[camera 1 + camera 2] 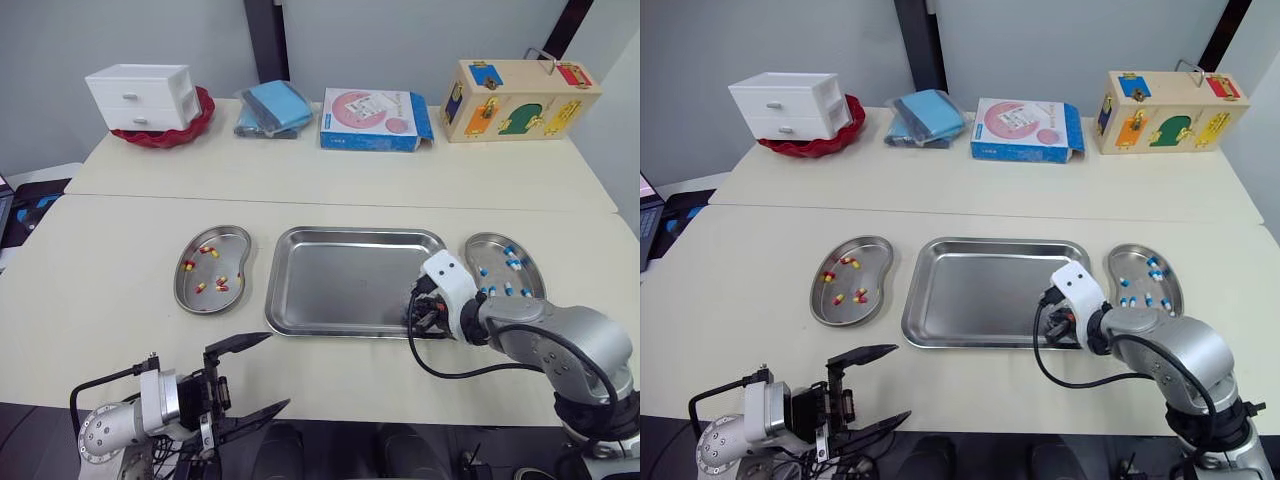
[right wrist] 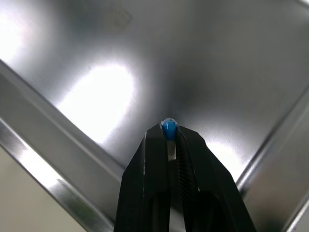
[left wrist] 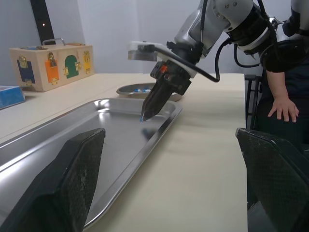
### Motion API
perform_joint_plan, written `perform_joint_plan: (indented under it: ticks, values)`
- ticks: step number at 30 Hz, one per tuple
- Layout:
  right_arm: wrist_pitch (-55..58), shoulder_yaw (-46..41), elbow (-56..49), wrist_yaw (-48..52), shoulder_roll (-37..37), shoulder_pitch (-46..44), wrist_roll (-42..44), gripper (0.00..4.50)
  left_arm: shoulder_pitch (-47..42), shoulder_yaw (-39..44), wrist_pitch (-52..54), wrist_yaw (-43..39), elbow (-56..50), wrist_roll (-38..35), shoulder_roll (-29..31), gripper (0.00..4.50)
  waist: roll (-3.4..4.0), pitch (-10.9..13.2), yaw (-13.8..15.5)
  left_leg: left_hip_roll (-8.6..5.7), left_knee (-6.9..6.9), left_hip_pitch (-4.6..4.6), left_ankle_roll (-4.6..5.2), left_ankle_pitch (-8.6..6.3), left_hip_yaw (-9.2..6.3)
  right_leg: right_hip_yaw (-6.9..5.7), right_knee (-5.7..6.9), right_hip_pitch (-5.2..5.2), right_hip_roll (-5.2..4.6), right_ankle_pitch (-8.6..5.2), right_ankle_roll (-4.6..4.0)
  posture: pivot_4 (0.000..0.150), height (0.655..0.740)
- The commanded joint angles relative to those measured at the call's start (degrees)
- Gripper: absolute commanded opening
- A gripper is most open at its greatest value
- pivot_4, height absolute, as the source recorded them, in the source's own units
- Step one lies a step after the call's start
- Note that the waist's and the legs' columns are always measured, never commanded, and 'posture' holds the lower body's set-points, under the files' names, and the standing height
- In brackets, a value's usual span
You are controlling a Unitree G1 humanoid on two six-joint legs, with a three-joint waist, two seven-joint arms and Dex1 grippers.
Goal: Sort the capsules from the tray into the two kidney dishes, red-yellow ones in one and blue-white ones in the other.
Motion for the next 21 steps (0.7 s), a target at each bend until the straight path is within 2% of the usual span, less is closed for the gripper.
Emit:
perform_joint_plan:
  ticks: [1, 9, 14, 21]
  values:
    - [-9.5, -7.52, -2.55, 5.3, -4.9, 4.38, -0.62, 0.01, -1.09, -1.48, -0.55, -2.04, -0.18, -1.0, 0.7, 4.5, 0.0, 0.0, 0.11, 0.0, 0.0, 0.0, 0.0, 0.0, 0.0, 0.0, -0.02, 0.01, 0.0, 0.0, 0.0, 0.15, 0.74]
    - [-27.44, -21.55, 5.23, 11.45, -11.5, 16.05, -5.92, 0.01, -4.51, -5.13, -0.31, -5.47, 1.55, -1.86, 0.47, 4.5, 0.01, -0.01, -0.29, 0.0, -0.02, 0.07, 0.01, 0.0, 0.05, 0.05, 0.01, 0.05, 0.01, 0.0, 0.0, 0.15, 0.74]
    - [-27.57, -26.35, 9.61, 9.66, -10.1, 16.92, -6.1, 0.01, -5.86, -5.91, -0.75, -6.72, 2.76, -2.13, 0.34, 4.5, 0.03, -0.01, -0.38, 0.0, -0.01, 0.08, 0.01, 0.0, 0.08, 0.08, 0.03, 0.06, 0.01, 0.0, 0.0, 0.15, 0.74]
    - [-27.52, -26.26, 9.8, 9.36, -9.72, 17.97, -5.96, 0.01, -5.64, -6.16, -0.96, -6.93, 2.84, -2.27, 0.47, 4.5, 0.03, -0.02, -0.34, 0.0, -0.01, 0.08, 0.01, 0.0, 0.07, 0.08, 0.03, 0.06, 0.01, 0.0, 0.0, 0.15, 0.74]
